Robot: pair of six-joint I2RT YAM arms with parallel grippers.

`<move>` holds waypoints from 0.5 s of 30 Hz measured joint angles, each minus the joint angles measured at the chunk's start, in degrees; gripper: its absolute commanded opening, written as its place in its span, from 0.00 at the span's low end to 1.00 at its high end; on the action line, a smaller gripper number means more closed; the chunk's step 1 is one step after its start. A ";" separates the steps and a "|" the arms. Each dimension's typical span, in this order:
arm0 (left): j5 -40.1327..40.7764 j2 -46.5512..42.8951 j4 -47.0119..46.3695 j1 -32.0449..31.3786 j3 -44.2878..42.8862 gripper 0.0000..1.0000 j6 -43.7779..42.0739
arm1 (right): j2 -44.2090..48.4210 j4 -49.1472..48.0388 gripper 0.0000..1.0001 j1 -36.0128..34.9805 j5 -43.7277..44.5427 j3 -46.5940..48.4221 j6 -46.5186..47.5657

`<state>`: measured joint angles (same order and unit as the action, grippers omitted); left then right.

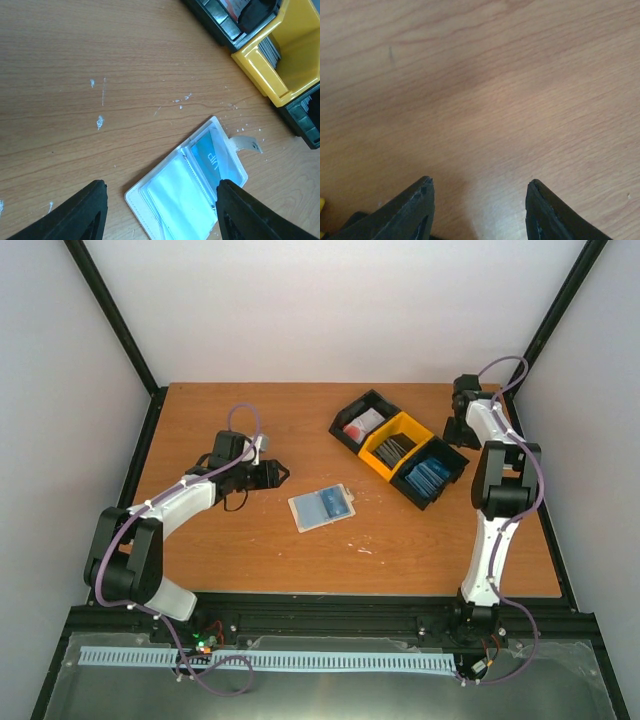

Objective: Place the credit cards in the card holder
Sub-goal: Move the storage box to the center of the board.

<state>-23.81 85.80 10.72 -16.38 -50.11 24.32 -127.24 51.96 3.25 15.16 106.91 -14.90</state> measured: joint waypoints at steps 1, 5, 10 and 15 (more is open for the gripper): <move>0.09 0.00 0.07 0.00 -0.02 0.61 -0.07 | 0.61 -0.17 0.50 0.04 -1.05 -0.92 0.44; 0.20 0.00 0.11 0.00 -0.22 0.61 -0.22 | 5.22 -0.74 0.50 0.09 -5.11 -7.34 1.16; 0.15 0.35 0.09 0.00 -0.98 0.61 -0.50 | 12.70 -0.37 0.50 -0.74 -8.79 -15.69 2.08; -0.04 1.18 0.02 0.00 -1.29 0.61 -0.87 | 18.53 -0.44 0.50 -2.03 -11.65 -21.53 2.67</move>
<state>-23.86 86.98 10.74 -16.38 -51.40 23.44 -108.71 51.53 1.21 3.51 85.38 -12.23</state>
